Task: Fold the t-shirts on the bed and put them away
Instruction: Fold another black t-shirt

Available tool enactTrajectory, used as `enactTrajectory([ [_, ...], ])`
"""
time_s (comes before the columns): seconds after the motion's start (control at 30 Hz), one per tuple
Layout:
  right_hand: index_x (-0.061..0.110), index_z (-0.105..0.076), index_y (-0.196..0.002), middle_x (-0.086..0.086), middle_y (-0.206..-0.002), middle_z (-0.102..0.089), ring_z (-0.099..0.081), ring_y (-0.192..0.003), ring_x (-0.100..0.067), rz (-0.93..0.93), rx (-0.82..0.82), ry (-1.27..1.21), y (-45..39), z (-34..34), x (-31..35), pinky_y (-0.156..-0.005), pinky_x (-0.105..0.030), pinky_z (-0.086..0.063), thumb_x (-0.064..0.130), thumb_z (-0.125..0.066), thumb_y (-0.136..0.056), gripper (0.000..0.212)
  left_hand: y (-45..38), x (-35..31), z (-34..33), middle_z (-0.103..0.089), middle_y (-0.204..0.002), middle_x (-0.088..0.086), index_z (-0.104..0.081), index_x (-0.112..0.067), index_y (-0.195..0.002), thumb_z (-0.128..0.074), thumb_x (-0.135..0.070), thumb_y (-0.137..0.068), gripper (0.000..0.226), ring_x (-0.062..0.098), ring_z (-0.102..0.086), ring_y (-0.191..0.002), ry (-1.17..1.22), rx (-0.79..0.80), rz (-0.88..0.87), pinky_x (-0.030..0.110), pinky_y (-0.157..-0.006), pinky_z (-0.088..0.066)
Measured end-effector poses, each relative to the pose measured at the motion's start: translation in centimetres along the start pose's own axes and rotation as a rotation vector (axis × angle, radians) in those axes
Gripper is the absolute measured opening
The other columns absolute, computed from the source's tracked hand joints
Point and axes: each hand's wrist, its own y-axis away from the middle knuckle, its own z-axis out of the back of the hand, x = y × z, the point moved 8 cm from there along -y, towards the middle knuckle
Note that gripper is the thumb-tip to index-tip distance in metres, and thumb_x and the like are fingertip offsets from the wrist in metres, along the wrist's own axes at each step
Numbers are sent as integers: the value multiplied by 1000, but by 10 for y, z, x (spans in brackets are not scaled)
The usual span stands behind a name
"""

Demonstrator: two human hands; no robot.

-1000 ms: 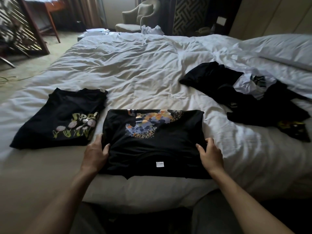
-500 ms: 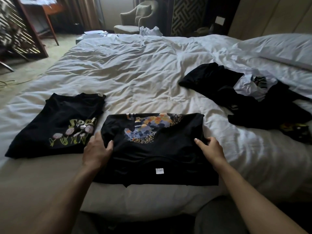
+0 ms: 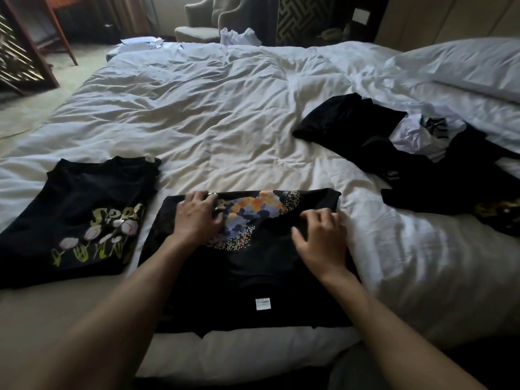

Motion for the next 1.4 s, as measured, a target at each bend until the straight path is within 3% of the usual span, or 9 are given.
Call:
enactTrajectory([
  [0.13,17,-67,-88,-7,-94,-59,-57,-95,-31,109,63,92,3,-18,30,-89,-44,-47,40,-62,-73,28,-34,-29,-16,-51,-143,1,-53,-27,-138,-56,-46,-93,49,25,-43,-132,14,109,-111,39,-105,-34],
  [0.27,15,-60,-117,-8,-116,-56,-51,-111,-29,100,344,14,-7,-44,27,-93,-39,-44,38,-60,-91,35,-44,-38,-26,-54,-138,4,-54,-28,-136,-52,-45,-95,44,28,-48,-127,39,158,-110,41,-103,-35],
  [0.43,15,-58,-117,-9,-117,-58,-55,-112,-30,27,394,-116,-42,-46,25,-92,-38,-46,35,-63,-90,34,-35,-21,-27,-51,-142,1,-49,-27,-141,-53,-48,-94,51,26,-43,-132,11,102,-112,39,-106,-29],
  [0.77,17,-53,-132,-8,-129,-50,-45,-124,-29,233,493,-52,-59,-64,74,-104,-43,-41,37,-64,-90,47,18,78,-2,-46,-139,17,-50,-14,-136,-57,-44,-92,54,40,-41,-127,26,-44,375,48,-102,-36],
  [0.97,15,-63,-108,-5,-102,-65,-60,-98,-23,304,448,-175,-38,-58,115,-94,-40,-45,34,-62,-92,24,41,110,13,-52,-133,22,-51,-6,-129,-55,-58,-90,65,40,-42,-130,-12,113,621,45,-100,-39],
  [1.07,15,-64,-105,-2,-90,-66,-64,-86,-23,266,596,-341,-12,-70,129,-82,-41,-53,33,-65,-90,22,46,114,4,-57,-126,21,-60,-11,-118,-59,-60,-87,58,37,-41,-131,123,253,607,41,-98,-39],
  [1.13,17,-63,-106,0,-89,-66,-64,-85,-22,224,633,-372,-4,-73,130,-82,-42,-54,35,-65,-90,24,49,115,0,-69,-102,13,-67,-14,-93,-65,-56,-83,42,34,-58,-112,333,249,546,36,-88,-45],
  [1.2,18,-63,-106,1,-90,-66,-64,-87,-23,168,604,-372,-5,-70,119,-83,-42,-54,35,-64,-91,23,56,116,1,-73,-84,8,-68,-16,-78,-65,-57,-72,42,29,-68,-92,490,181,518,38,-81,-53],
  [1.4,18,-65,-97,-1,-89,-69,-65,-87,-22,46,526,-315,-5,-54,76,-83,-41,-54,33,-64,-91,16,69,108,-7,-75,-81,5,-74,-13,-85,-72,-30,-88,18,20,-70,-78,781,219,488,30,-73,-52],
])
